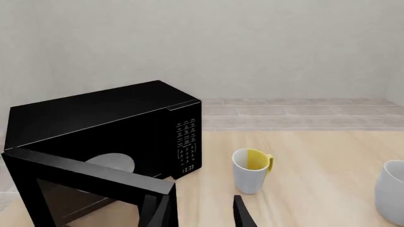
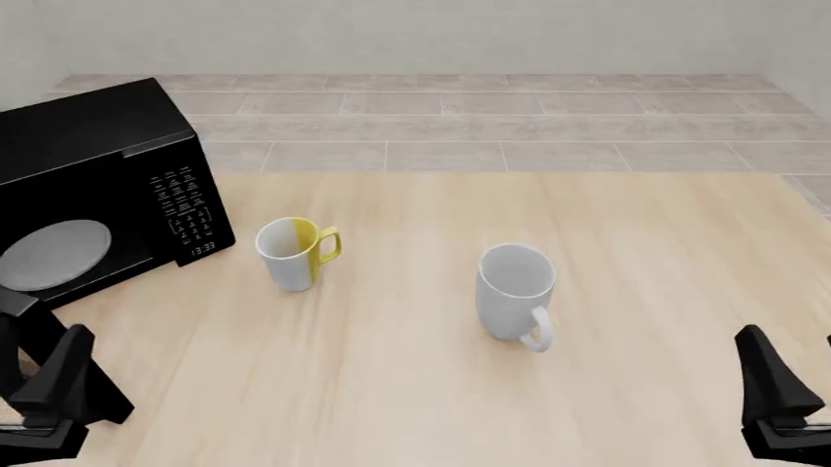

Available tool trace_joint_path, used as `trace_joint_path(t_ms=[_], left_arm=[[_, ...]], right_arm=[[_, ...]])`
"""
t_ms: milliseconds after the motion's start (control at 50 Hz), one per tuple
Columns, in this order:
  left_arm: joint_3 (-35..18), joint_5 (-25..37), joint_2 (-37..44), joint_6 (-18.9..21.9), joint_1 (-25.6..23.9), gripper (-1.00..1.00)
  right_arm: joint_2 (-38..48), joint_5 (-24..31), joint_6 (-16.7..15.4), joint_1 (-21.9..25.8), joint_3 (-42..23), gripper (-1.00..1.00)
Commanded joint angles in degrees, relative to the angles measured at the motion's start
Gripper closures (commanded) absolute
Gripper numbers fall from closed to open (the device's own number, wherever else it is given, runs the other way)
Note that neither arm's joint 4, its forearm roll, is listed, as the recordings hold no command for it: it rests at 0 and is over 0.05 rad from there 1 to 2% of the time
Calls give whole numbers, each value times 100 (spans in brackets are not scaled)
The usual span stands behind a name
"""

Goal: Close the microwave.

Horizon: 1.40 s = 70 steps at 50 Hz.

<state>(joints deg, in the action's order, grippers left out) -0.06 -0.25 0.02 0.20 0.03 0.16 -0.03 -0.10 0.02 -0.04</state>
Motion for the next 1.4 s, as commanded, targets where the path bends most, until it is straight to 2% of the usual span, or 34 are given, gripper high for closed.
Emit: trace_joint_path(t_ms=[20,40,100,260,340,360,420,520,540,560,600,620,760,860,900,1140,1400], left_arm=[[-18,-73,4,22,-65,-100],[-18,-77,4,27,-58,-100],[-13,9,33,-289,9,-100],[-16,-9,15,-151,61,-100],[-13,10,97,-245,129,-100],[-10,-74,302,-240,305,-100],[-9,-105,356,-202,418,-100],[-8,-117,367,-268,301,-100],[-7,-248,654,-175,582,-100],[-2,406,-1,-163,537,-100],[0,279,-1,-272,438,-100],[-20,381,-1,-190,496,-100],[-27,614,-1,-347,468,-100],[3,906,-1,-690,332,-100],[4,853,-1,-516,403,-100],[1,1045,-1,-445,440,-100],[2,1023,-1,-161,441,-100]], right_arm=[[66,5,-62,36,0,-100],[98,-6,-71,43,1,-100],[138,-33,-128,64,3,-100],[265,-167,-187,114,3,-100],[169,-87,-187,129,3,-100],[128,-51,-204,129,3,-100],[122,-29,-209,107,-1,-100],[71,8,-173,69,-1,-100],[57,18,-176,72,-1,-100],[48,22,-180,83,-1,-100],[39,23,-186,94,-2,-100],[37,21,-193,98,-2,-100],[17,29,-166,89,-1,-100],[-13,-6,-224,97,3,-100],[-15,-81,-393,56,3,-100],[-15,-103,-372,85,1,-100],[-15,-112,-369,85,0,-100]])
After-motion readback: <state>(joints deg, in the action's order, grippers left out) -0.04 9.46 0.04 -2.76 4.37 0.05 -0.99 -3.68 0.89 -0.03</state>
